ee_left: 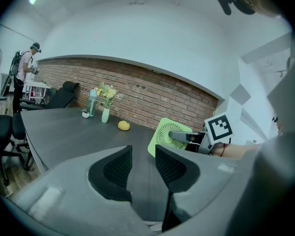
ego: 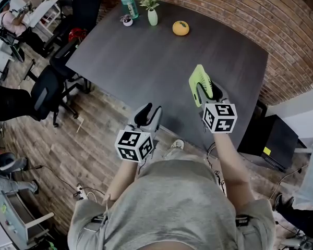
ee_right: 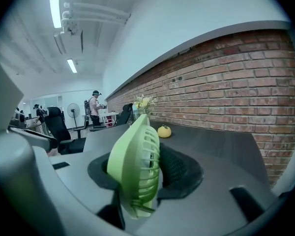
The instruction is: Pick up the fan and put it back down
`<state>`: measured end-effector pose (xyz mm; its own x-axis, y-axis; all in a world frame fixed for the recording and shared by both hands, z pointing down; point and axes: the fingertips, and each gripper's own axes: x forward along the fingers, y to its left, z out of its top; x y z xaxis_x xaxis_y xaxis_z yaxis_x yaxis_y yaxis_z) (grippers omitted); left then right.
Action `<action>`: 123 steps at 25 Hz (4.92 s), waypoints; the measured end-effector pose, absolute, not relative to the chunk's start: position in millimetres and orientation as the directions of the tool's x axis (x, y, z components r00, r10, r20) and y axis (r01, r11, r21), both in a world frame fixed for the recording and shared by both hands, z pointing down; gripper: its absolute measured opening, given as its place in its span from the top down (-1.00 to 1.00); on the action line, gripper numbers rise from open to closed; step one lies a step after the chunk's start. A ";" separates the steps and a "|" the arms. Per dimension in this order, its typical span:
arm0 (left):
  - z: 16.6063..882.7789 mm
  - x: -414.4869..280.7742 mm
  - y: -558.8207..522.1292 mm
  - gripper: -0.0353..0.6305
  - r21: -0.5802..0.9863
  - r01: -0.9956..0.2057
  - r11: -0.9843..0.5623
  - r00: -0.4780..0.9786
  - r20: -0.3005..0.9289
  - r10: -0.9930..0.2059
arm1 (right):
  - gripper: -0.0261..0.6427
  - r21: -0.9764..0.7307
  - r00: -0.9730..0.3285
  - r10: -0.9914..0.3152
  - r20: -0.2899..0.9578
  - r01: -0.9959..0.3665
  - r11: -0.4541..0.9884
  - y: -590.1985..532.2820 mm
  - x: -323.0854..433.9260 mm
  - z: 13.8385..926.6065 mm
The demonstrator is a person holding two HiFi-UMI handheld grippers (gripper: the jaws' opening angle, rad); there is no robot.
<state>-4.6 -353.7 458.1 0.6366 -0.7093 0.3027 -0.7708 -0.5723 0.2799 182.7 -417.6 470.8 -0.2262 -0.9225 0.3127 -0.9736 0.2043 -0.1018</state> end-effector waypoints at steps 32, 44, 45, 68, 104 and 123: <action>479.8 -52.2 -385.0 0.47 0.291 -0.858 -0.423 0.509 0.360 -0.782 | 0.39 -0.098 -0.387 -0.843 0.374 -0.920 0.379 -584.6 87.2 514.8; 480.2 -68.1 -383.8 0.47 0.287 -0.881 -0.375 0.464 0.372 -0.804 | 0.39 -0.122 -0.379 -0.830 0.410 -0.924 0.362 -608.5 69.8 541.2; 480.2 -69.4 -383.6 0.47 0.287 -0.883 -0.370 0.459 0.372 -0.807 | 0.39 -0.118 -0.378 -0.830 0.410 -0.925 0.362 -609.5 69.7 542.7; 482.1 -60.0 -387.2 0.47 0.284 -0.884 -0.371 0.459 0.380 -0.803 | 0.34 -0.081 -0.368 -0.833 0.413 -0.926 0.369 -620.7 97.3 557.2; 458.6 -76.1 -288.9 0.47 0.286 -0.837 -0.467 0.542 0.316 -0.778 | 0.27 -0.147 -0.399 -0.840 0.368 -0.917 0.371 -417.2 92.2 510.0; 461.2 -98.1 -170.5 0.57 0.272 -0.820 -0.504 0.568 0.272 -0.777 | 0.83 -0.103 -0.369 -0.902 0.224 -0.929 0.355 -228.3 52.2 463.7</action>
